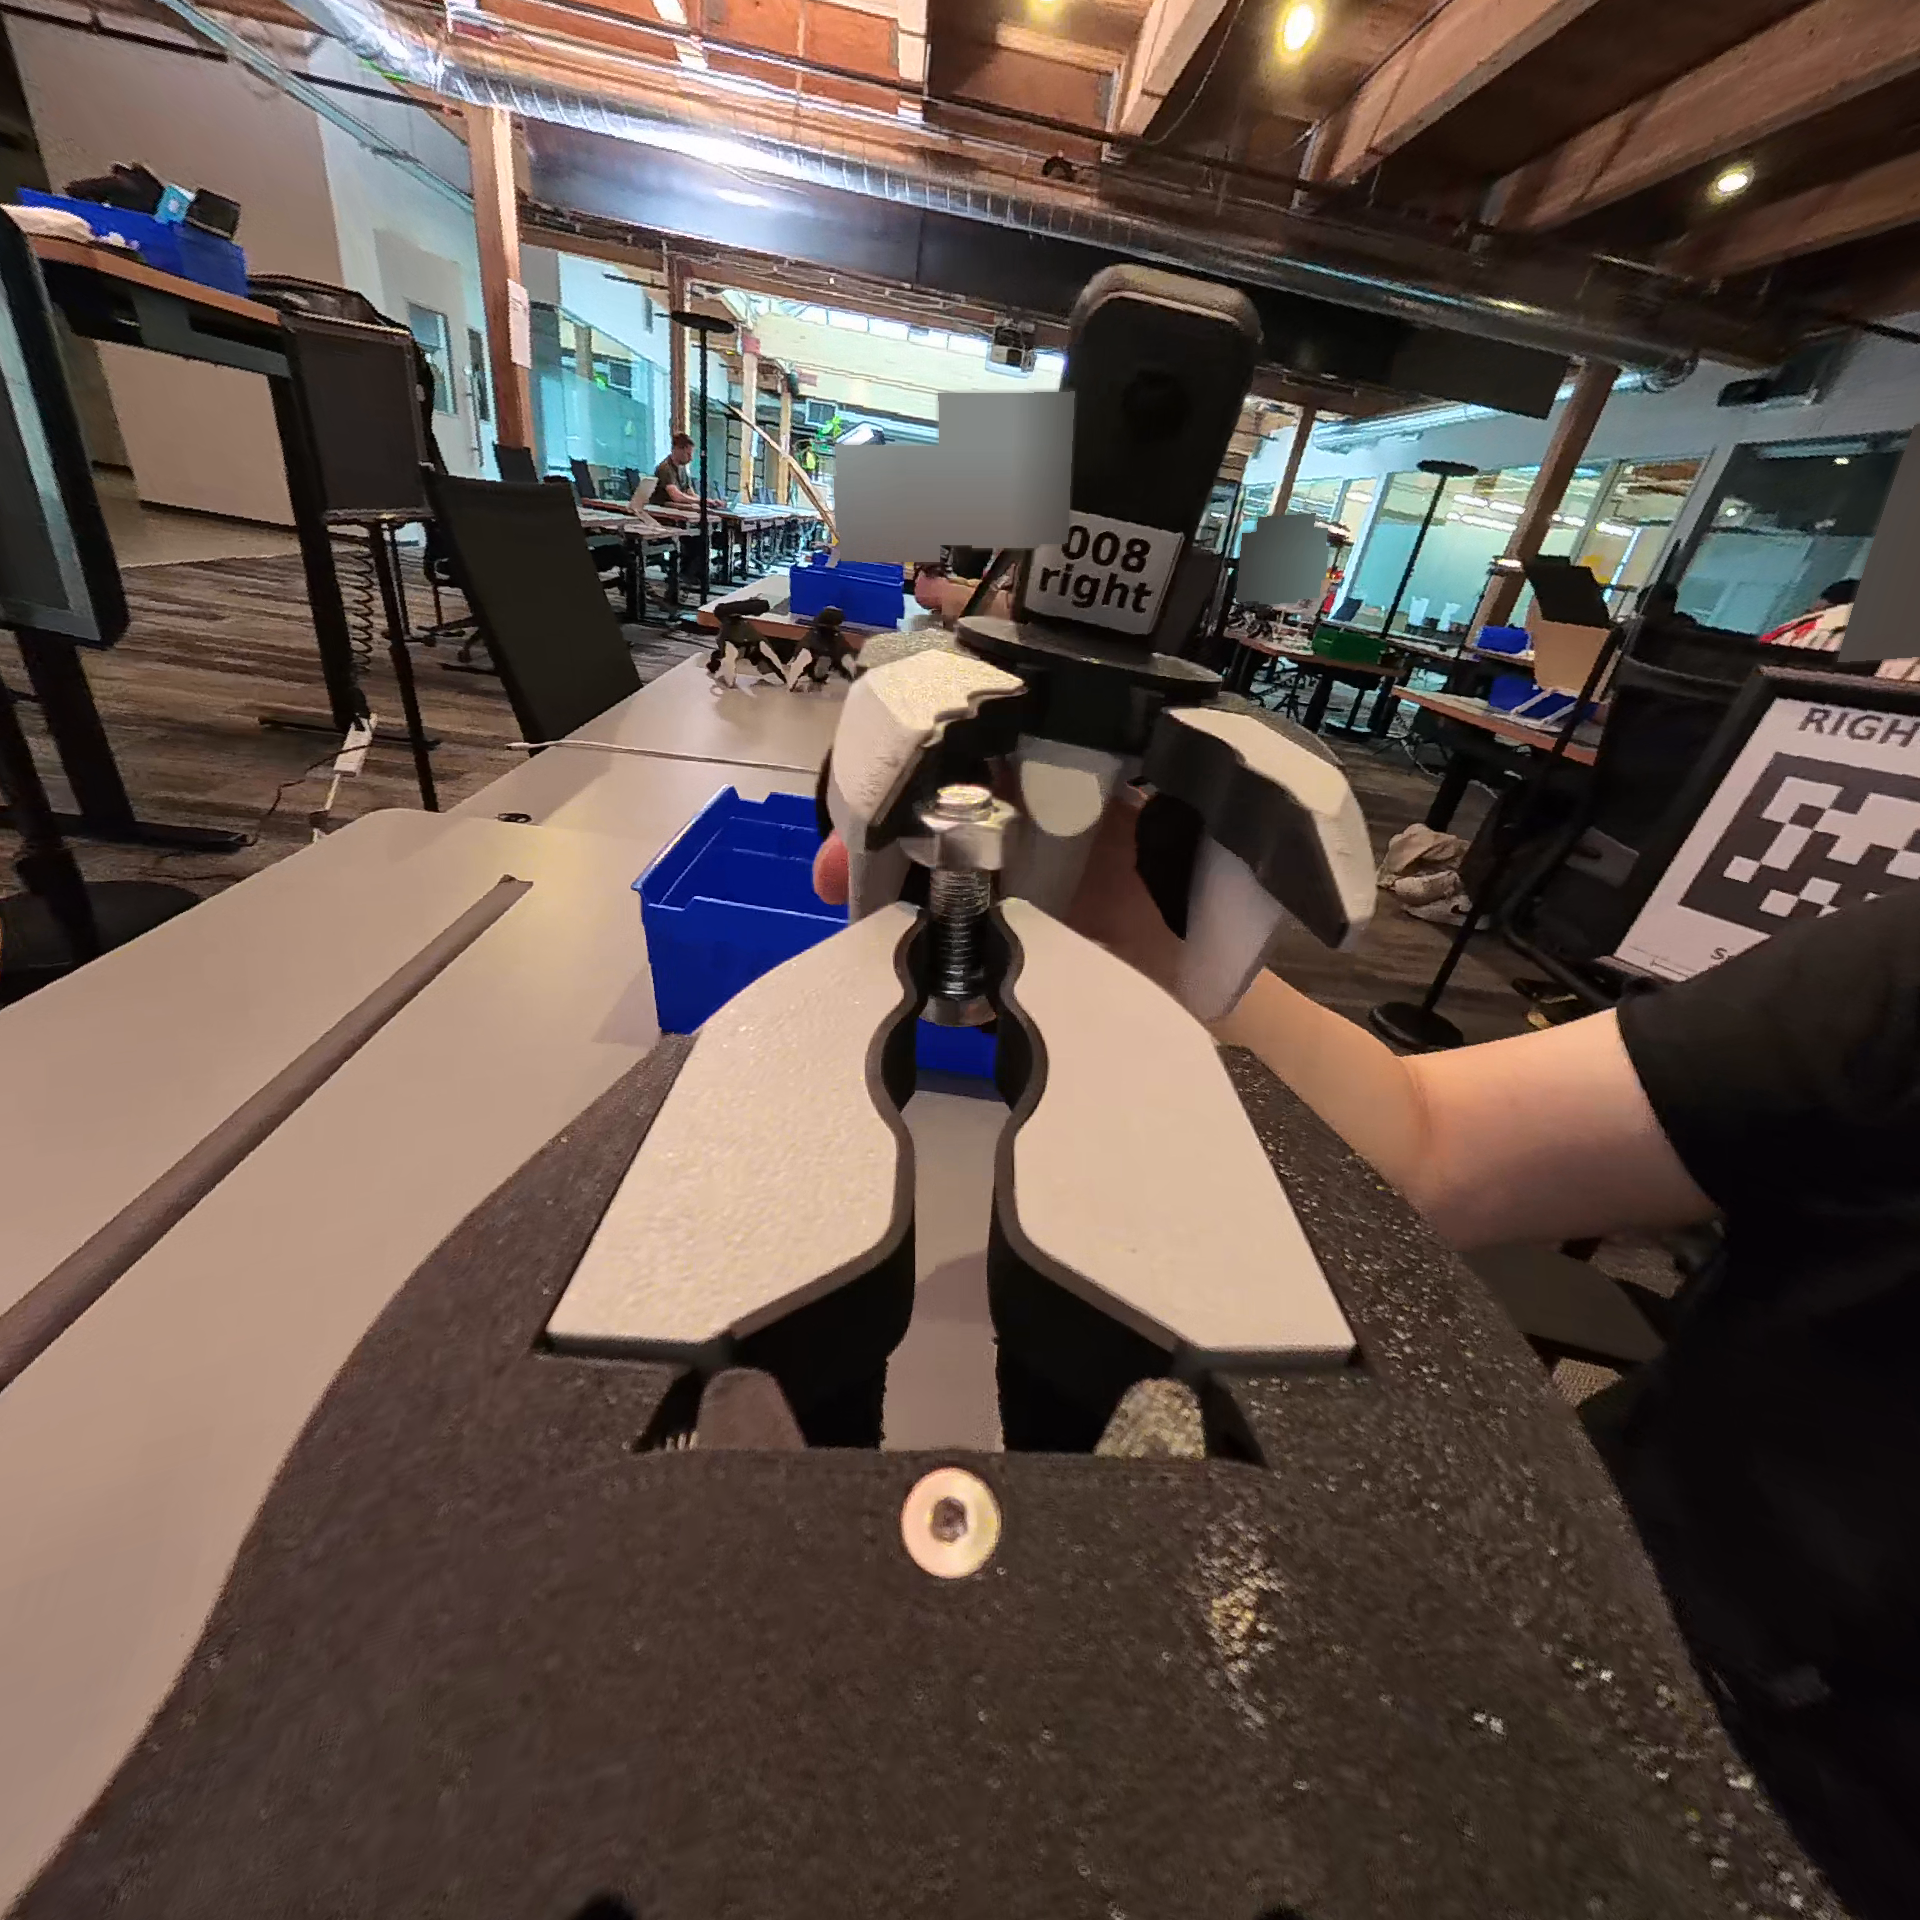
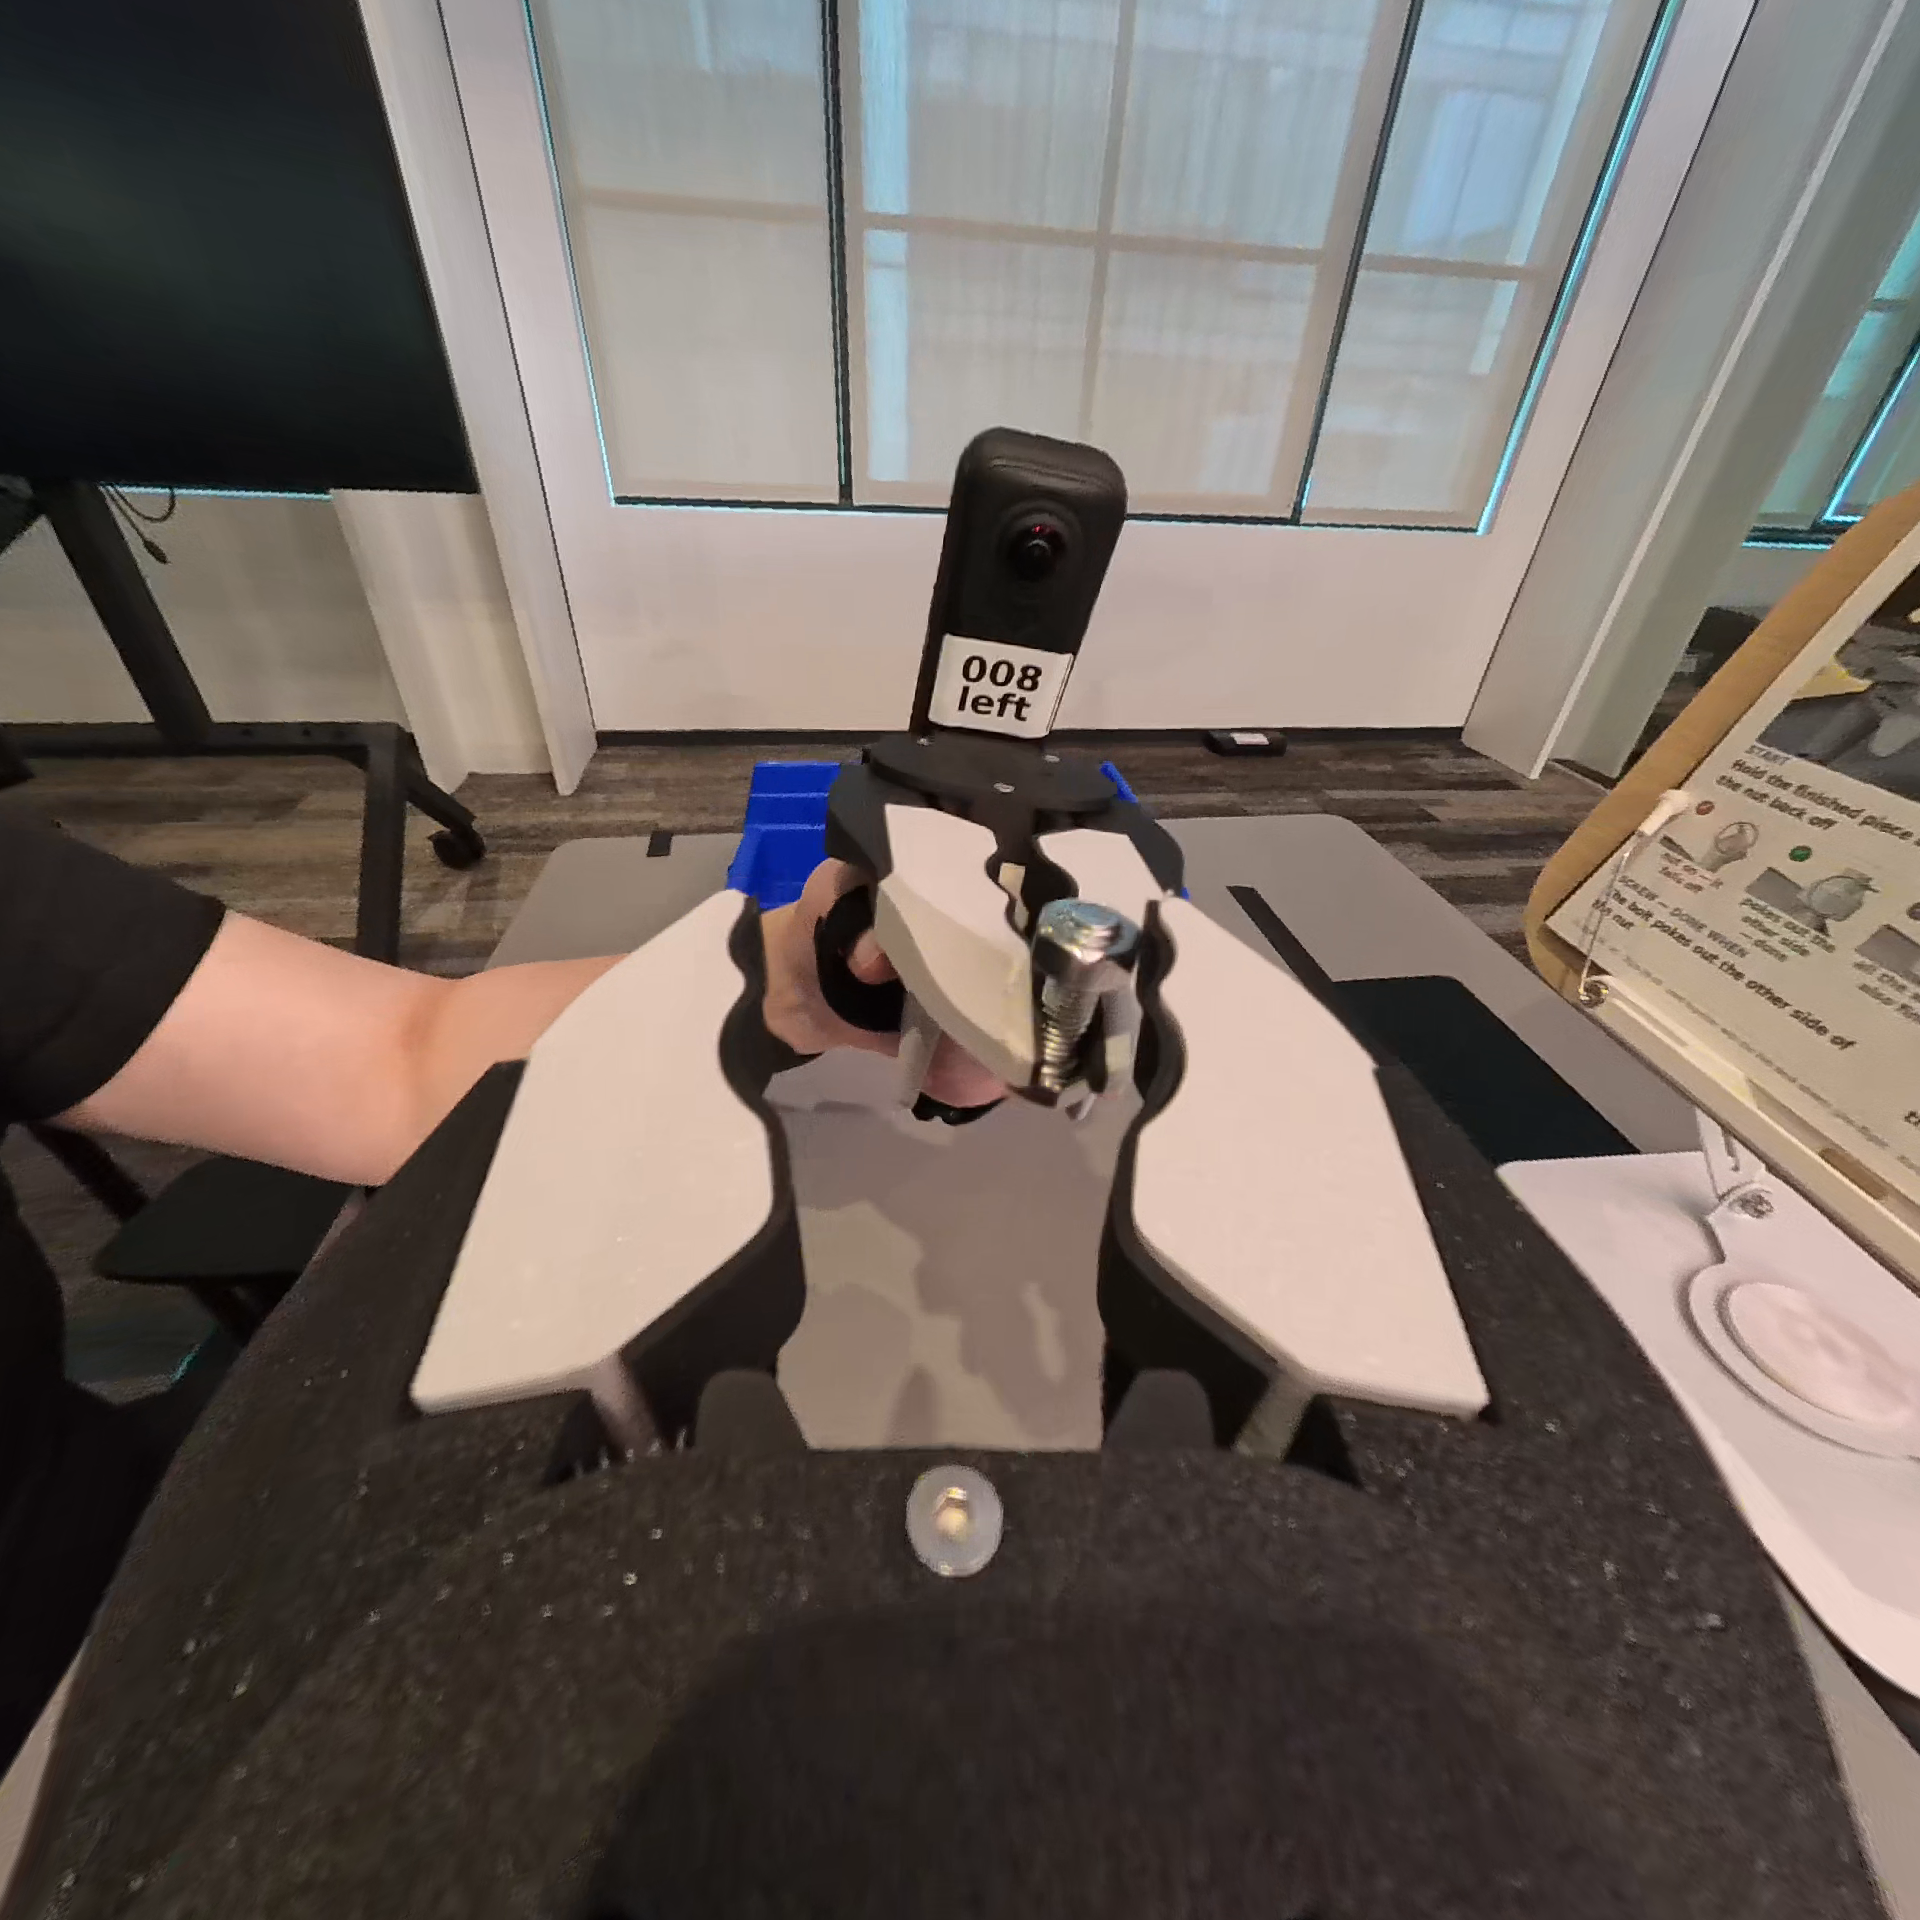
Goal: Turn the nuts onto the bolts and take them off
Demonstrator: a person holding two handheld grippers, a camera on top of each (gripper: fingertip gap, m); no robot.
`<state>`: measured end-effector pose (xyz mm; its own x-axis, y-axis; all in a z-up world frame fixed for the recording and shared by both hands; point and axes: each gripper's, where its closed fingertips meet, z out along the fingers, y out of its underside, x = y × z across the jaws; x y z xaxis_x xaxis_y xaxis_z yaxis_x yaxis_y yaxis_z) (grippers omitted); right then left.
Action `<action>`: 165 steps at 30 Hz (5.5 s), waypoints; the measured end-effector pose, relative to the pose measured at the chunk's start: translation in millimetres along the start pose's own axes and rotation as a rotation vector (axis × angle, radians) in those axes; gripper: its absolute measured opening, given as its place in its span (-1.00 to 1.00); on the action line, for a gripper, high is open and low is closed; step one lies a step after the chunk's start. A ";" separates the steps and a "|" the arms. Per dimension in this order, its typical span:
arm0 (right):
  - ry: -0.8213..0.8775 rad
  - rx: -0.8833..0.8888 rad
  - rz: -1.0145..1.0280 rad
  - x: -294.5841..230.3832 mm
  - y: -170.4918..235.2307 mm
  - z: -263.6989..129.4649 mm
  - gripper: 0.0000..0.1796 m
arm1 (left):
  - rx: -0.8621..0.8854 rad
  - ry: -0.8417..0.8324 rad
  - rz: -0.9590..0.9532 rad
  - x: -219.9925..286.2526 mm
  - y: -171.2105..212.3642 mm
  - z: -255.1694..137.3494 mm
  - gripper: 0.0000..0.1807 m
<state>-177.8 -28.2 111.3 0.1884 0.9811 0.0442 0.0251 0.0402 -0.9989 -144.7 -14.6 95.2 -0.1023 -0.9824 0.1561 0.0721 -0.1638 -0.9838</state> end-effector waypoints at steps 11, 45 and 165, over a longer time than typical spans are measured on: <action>0.017 0.005 0.018 2.5 0.9 0.7 -0.23 | 0.004 -0.006 0.004 0.1 -0.8 0.7 -0.90; 0.024 -0.048 -0.028 -5.9 2.2 -9.6 -0.23 | 0.069 -0.051 -0.021 -14.4 -10.0 -17.3 -0.90; 1.054 -1.181 1.015 138.5 277.7 -438.8 -0.80 | -0.241 -0.232 0.069 -46.4 33.4 -51.7 -0.57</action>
<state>286.1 35.8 -152.5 0.9993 0.0237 -0.0290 0.0193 -0.9893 -0.1449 -188.8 30.2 50.6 0.1249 -0.9892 0.0770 -0.1684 -0.0976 -0.9809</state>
